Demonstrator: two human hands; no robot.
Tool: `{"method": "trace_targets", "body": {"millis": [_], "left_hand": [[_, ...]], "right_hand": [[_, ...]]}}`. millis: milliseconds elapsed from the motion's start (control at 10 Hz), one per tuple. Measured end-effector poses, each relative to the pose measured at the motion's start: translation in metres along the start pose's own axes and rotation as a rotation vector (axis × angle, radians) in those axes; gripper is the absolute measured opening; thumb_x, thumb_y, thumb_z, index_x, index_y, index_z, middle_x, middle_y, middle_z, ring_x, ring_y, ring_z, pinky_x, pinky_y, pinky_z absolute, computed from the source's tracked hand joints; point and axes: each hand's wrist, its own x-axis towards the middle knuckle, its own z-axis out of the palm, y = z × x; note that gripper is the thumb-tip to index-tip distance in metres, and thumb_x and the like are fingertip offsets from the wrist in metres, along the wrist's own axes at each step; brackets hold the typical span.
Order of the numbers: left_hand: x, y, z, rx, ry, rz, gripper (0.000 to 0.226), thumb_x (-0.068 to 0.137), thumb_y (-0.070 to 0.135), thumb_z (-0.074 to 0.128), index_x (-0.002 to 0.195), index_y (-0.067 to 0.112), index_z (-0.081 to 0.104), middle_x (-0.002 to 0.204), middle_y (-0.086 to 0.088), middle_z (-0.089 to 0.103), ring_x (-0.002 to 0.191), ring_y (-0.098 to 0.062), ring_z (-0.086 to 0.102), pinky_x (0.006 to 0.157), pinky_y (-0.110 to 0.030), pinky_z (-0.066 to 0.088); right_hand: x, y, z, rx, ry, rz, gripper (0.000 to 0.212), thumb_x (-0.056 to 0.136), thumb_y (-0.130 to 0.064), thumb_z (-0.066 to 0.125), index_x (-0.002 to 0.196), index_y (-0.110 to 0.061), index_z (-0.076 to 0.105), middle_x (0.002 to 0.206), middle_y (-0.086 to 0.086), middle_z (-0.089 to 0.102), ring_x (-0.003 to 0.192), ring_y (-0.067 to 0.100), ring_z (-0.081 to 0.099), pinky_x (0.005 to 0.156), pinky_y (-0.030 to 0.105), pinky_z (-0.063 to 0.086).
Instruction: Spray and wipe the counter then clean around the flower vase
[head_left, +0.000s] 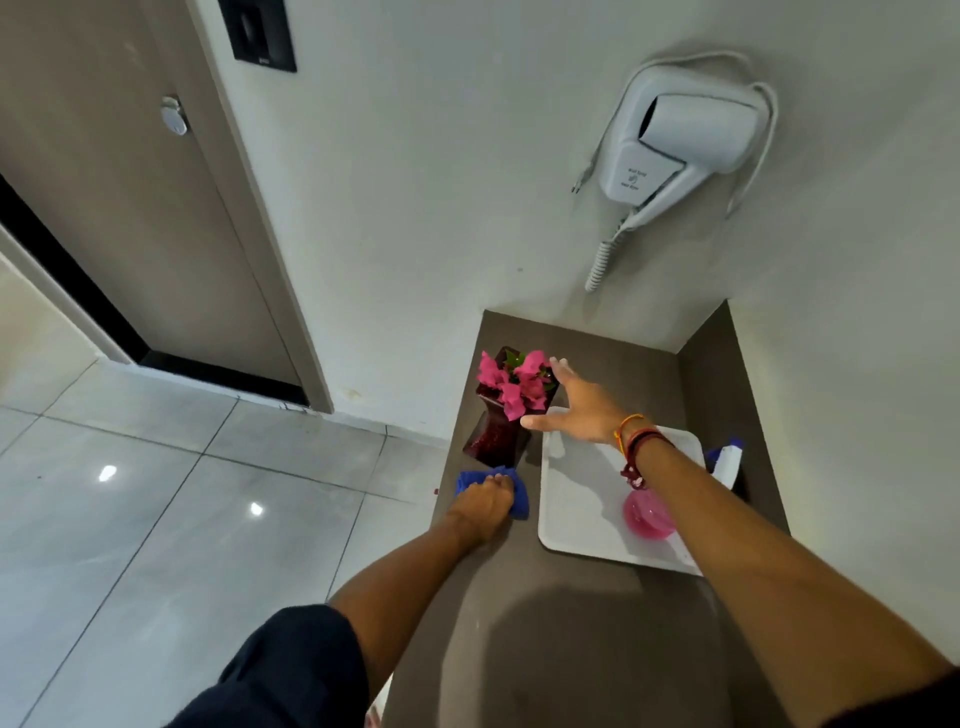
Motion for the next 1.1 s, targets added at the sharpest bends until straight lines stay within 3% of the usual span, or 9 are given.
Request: {"method": "trace_targets", "body": {"millis": [100,200,300,400,500,600,700,800,1100], "left_hand": [[-0.016,0.009,-0.014,-0.12,0.099,0.065,0.04,0.104,0.012,0.046,0.142,0.003,0.037,0.129,-0.019,0.061,0.11,-0.033,0.064,0.099,-0.047,0.051],[-0.023,0.035,-0.025,-0.299,0.194,0.084,0.045,0.106,0.025,0.043,0.147,0.012,0.032,0.133,-0.017,0.059,0.115,-0.033,0.062,0.102,-0.049,0.051],[-0.013,0.068,-0.027,-0.169,0.294,0.174,0.053,0.101,0.021,0.053,0.148,0.008,0.032,0.143,-0.017,0.05,0.129,-0.033,0.052,0.113,-0.048,0.041],[-0.001,0.093,-0.021,0.041,0.202,0.268,0.072,0.096,0.019,0.058,0.154,0.004,0.019,0.158,-0.017,0.031,0.147,-0.032,0.028,0.122,-0.055,0.018],[0.011,0.095,-0.025,-0.146,0.005,0.251,0.093,0.084,0.035,0.063,0.157,0.008,0.011,0.164,-0.012,0.019,0.152,-0.031,0.012,0.123,-0.055,0.012],[0.022,0.098,-0.031,-0.593,0.014,0.046,0.079,0.091,0.032,0.063,0.155,0.01,0.023,0.158,-0.015,0.033,0.14,-0.031,0.038,0.116,-0.047,0.037],[0.037,0.102,-0.035,-0.975,-0.06,-0.168,0.057,0.098,0.027,0.063,0.142,-0.002,0.041,0.139,-0.015,0.056,0.105,-0.021,0.066,0.084,-0.027,0.061],[0.048,0.102,-0.031,-1.208,-0.072,-0.316,0.038,0.094,0.019,0.07,0.12,-0.007,0.062,0.121,-0.021,0.069,0.096,-0.03,0.07,0.084,-0.039,0.06],[0.055,0.121,-0.026,-0.255,0.095,-0.201,0.02,0.096,0.004,0.049,0.114,0.002,0.057,0.119,-0.019,0.062,0.105,-0.032,0.063,0.088,-0.039,0.055]], "right_hand": [[-0.024,0.017,0.014,0.306,0.237,0.149,0.096,0.076,-0.075,0.058,0.152,-0.024,0.031,0.154,0.006,0.041,0.14,0.033,0.042,0.11,0.045,0.04],[-0.046,0.048,0.044,0.447,0.43,0.404,0.074,0.082,-0.079,0.039,0.095,-0.01,0.065,0.106,0.012,0.072,0.089,0.028,0.065,0.076,0.034,0.052],[-0.063,0.064,0.062,1.087,-0.003,0.542,0.065,0.084,-0.07,0.05,0.102,-0.009,0.064,0.115,0.019,0.069,0.104,0.034,0.066,0.088,0.045,0.052],[-0.071,0.075,0.064,1.535,0.054,0.44,0.045,0.097,-0.041,0.052,0.122,-0.006,0.063,0.109,0.017,0.071,0.107,0.031,0.065,0.1,0.045,0.048],[-0.078,0.09,0.068,1.452,0.22,0.47,0.039,0.102,-0.012,0.042,0.136,0.006,0.049,0.128,0.024,0.062,0.121,0.037,0.057,0.112,0.049,0.038],[-0.08,0.115,0.075,1.277,0.339,0.5,0.038,0.103,-0.01,0.04,0.134,0.009,0.048,0.139,0.027,0.054,0.132,0.041,0.048,0.114,0.054,0.035],[-0.08,0.126,0.078,1.389,0.338,0.44,0.039,0.105,-0.014,0.037,0.138,0.002,0.049,0.138,0.023,0.056,0.131,0.039,0.051,0.114,0.055,0.037],[-0.072,0.129,0.078,1.318,0.327,0.447,0.038,0.105,-0.014,0.036,0.136,0.002,0.049,0.137,0.022,0.056,0.13,0.039,0.051,0.113,0.054,0.037],[-0.048,0.122,0.075,0.784,0.258,0.577,0.042,0.101,-0.012,0.039,0.142,-0.002,0.043,0.122,0.016,0.054,0.107,0.026,0.052,0.094,0.035,0.044]]}}
